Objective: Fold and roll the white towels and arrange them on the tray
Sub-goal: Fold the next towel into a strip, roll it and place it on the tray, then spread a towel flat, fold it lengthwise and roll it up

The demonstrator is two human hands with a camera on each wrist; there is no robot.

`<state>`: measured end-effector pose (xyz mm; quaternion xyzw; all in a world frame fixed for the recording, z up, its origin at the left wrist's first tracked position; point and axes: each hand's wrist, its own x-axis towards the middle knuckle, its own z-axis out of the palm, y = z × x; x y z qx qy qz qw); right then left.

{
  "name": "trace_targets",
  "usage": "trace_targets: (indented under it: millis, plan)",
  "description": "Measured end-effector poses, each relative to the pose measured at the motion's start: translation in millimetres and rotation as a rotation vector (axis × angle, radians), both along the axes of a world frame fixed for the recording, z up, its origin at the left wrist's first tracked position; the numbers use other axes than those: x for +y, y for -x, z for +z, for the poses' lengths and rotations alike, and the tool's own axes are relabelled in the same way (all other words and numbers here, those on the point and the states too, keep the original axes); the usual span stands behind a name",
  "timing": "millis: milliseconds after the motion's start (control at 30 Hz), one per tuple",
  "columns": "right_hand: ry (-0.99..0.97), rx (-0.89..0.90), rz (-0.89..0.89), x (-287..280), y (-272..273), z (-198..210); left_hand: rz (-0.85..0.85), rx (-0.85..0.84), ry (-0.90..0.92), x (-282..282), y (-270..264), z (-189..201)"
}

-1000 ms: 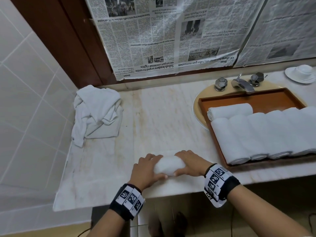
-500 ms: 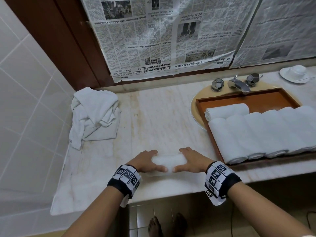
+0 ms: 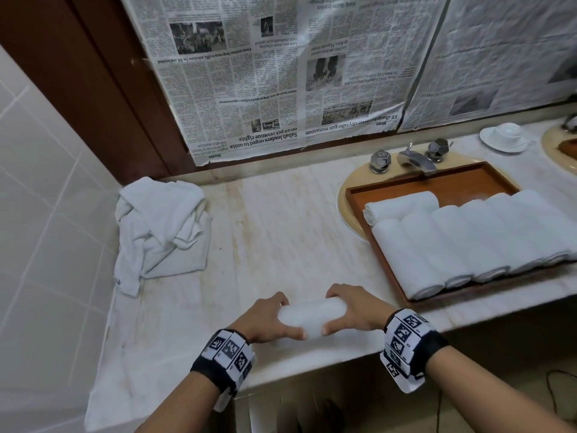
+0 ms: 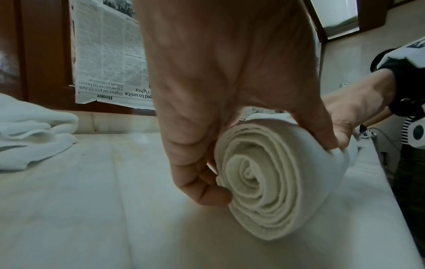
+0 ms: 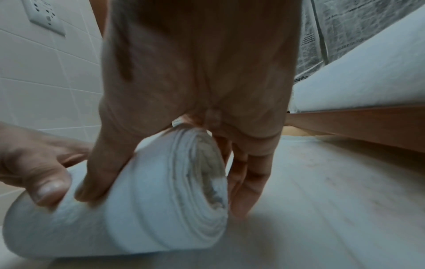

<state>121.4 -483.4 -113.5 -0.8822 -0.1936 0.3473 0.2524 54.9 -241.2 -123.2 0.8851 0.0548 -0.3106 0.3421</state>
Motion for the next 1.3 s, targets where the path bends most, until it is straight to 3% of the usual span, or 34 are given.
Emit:
trace_targets:
  millis: [300, 633, 1033, 1300]
  plan:
    - [-0.124, -0.158, -0.113, -16.5, -18.1, 36.0, 0.016, -0.305, 0.159, 5.4, -30.0, 33.3]
    - [-0.219, -0.311, -0.179, -71.0, -69.8, 71.5, -0.043, -0.432, 0.221, -42.1, -98.8, 74.9]
    - [-0.233, -0.43, -0.092, -175.3, -238.4, 98.9, 0.037, -0.576, 0.132, -146.0, -249.3, 86.4]
    - [-0.216, -0.247, -0.081, -180.7, -329.9, 76.8, 0.156, -0.452, 0.061, -168.8, -324.8, 52.6]
